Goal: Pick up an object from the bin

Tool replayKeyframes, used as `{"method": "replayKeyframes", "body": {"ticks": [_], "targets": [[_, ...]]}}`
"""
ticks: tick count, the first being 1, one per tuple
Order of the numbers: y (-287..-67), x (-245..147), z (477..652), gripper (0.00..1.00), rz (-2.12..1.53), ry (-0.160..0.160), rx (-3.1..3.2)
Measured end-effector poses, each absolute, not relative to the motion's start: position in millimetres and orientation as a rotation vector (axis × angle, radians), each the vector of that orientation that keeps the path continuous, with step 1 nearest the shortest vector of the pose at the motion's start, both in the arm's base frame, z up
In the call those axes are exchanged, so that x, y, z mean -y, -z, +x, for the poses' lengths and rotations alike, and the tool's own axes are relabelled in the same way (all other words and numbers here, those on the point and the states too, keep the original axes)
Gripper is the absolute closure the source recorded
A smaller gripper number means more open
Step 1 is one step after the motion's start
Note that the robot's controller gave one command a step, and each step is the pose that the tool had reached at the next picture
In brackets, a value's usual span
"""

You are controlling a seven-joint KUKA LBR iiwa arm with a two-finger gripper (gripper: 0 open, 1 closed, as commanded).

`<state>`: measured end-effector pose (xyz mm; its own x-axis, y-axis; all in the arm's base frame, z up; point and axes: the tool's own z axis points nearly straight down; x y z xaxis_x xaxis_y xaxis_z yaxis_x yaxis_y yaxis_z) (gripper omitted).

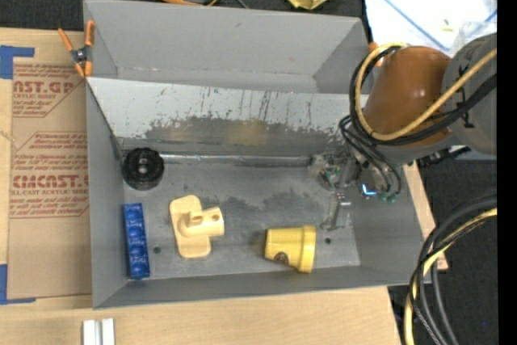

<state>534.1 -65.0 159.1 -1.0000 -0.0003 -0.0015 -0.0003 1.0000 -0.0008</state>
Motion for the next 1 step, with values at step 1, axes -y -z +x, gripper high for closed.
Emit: {"method": "replayKeyframes", "body": {"ticks": [1], "targets": [[-159.1, 65.0, 534.1, 0.00, 0.000, 0.001, -3.140]]}}
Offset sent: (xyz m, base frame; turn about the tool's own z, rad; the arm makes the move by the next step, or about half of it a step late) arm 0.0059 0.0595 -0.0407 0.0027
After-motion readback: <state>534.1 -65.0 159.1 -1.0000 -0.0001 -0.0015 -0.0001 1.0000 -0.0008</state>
